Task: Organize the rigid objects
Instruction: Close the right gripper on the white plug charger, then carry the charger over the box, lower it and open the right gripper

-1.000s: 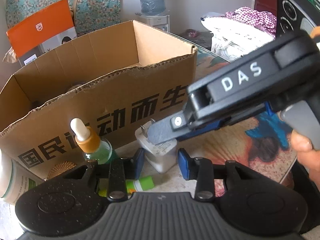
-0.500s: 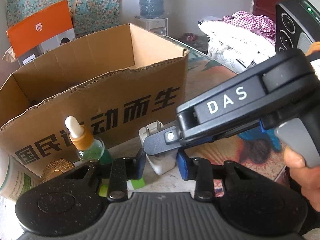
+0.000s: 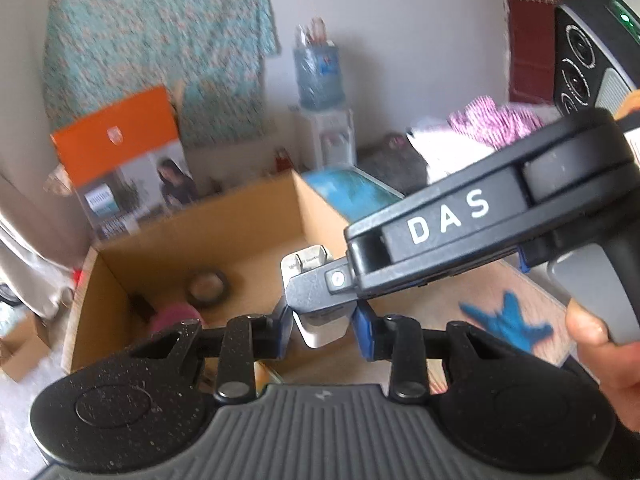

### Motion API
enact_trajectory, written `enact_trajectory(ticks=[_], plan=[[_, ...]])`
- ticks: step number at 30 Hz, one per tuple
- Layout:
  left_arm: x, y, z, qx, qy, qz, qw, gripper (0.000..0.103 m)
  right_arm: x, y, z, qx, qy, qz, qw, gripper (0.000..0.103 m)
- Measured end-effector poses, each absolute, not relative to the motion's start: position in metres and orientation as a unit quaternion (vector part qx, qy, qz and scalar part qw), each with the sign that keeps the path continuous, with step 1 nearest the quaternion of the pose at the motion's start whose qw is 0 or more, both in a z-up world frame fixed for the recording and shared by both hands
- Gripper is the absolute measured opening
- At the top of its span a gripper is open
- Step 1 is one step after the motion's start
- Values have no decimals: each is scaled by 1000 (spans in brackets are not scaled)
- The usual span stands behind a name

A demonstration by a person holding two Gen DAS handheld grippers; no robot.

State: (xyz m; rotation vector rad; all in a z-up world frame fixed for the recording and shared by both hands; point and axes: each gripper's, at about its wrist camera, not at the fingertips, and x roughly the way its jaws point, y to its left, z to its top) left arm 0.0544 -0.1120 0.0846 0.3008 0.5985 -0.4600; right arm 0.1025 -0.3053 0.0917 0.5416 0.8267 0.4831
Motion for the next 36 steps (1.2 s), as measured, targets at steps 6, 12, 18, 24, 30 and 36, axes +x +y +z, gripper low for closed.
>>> enact_trajectory(ticks=[6,12,18,24,30,36], plan=[[100,-100,113,138,298,-197,924,34,146,-284,139,223,371,264,862,34],[173,-80,88,103,389,-194,895,34,222,-267,131,229,433,274,828,34],[221,-66,45,76,469,-183,861,34,284,-251,77,245,520,255,778,34],[236,-61,27,72,500,-167,847,34,304,-246,39,249,563,250,747,34],[238,-61,26,68,504,-163,845,33,313,-237,30,242,570,254,743,34],[225,-62,44,60,482,-185,854,55,310,-246,35,263,553,263,745,34]])
